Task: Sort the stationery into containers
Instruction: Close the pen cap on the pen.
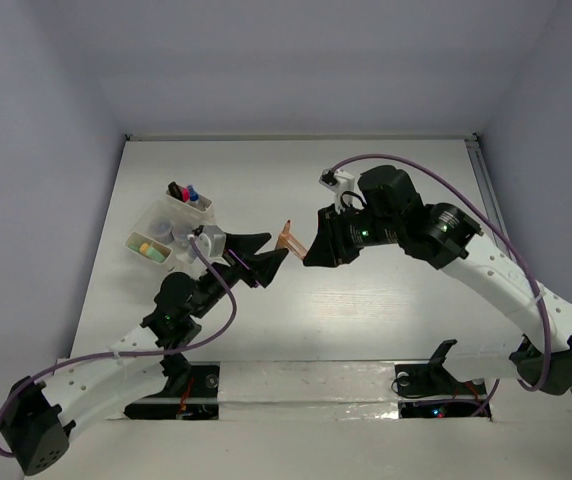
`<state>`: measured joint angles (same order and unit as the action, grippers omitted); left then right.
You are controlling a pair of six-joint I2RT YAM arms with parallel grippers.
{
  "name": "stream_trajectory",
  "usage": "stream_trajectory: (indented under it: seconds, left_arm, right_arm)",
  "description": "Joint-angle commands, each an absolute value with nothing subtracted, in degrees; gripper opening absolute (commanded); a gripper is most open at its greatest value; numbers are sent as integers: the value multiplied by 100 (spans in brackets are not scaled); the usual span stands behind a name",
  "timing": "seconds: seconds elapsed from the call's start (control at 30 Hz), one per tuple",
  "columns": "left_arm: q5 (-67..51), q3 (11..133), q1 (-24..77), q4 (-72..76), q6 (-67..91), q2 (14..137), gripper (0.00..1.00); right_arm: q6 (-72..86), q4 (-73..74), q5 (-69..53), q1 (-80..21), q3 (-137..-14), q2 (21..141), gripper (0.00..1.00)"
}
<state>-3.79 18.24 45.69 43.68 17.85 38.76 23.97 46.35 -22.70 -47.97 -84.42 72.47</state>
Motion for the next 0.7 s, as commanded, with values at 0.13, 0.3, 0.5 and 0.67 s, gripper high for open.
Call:
stream_trajectory:
  seconds: [0.13,0.3,0.5,0.67]
  left_arm:
    - [-431,1863,4737,4931,1617,3972,45]
    - [-466,1925,4799,4869,1573,4017,40]
    - [-404,1925,4852,4790,1538,3990,30]
    - [-343,1942,4852,4729,1538,3946,13]
  right_arm:
    - [2479,4553,-2540,-4772,-8675,7119,0]
    - [2479,4491,-2540,-4772,-8684,7119,0]
    - [2435,4544,-2496,-4720,-8798,7163,0]
    - [2417,4579,-2461,-4720,-8868,7172,0]
